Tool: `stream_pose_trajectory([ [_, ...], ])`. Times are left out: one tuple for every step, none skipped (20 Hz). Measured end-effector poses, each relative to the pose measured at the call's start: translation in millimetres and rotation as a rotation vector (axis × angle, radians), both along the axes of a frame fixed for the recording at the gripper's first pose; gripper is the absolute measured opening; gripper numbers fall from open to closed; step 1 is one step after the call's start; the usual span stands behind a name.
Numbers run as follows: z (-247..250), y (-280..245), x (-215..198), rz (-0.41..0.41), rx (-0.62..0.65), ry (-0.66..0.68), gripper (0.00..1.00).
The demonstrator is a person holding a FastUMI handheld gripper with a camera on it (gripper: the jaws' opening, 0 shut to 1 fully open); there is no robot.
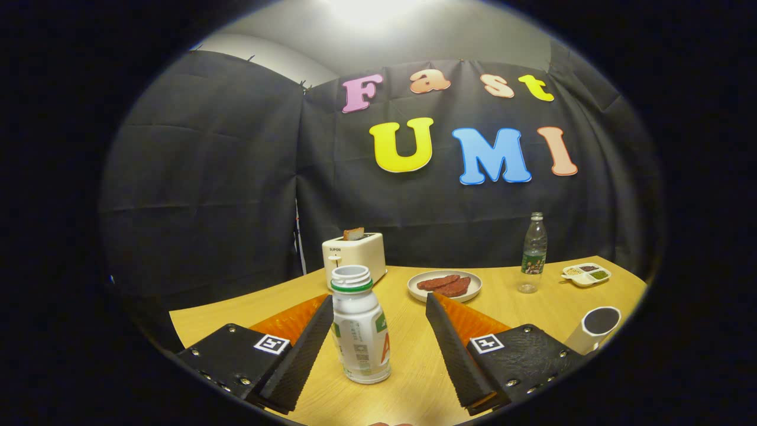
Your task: Take the bottle from table, then pour the juice into the cup, finally place the bottle on the coaster
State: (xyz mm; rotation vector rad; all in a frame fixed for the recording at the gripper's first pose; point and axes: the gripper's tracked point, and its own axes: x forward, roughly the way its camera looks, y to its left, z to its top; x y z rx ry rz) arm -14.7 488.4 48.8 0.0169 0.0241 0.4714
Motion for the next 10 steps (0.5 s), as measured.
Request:
stream_pose_trajectory([
  [-7.5,6.8,4.3,0.011,-0.007,0.015,0.95],
  [-14.0,13.6,7.9,0.023,-0.011,0.027,0.95],
  [-18.0,20.2,12.6,0.036,-0.009,0.032,0.96],
  [-24.3,24.0,17.2,0.037,-0.008,0.040,0.96],
  [-29.4,25.6,22.4,0.032,-0.011,0.049,0.95],
  [-35.7,27.8,27.2,0.027,-0.017,0.060,0.95],
  [-40.7,29.4,31.8,0.023,-0.025,0.068,0.96],
  [-45.5,31.0,35.8,0.020,-0.031,0.075,0.95],
  [-47.3,32.7,39.5,0.017,-0.034,0.075,0.95],
  [-49.7,33.1,42.4,0.008,-0.034,0.078,0.95],
])
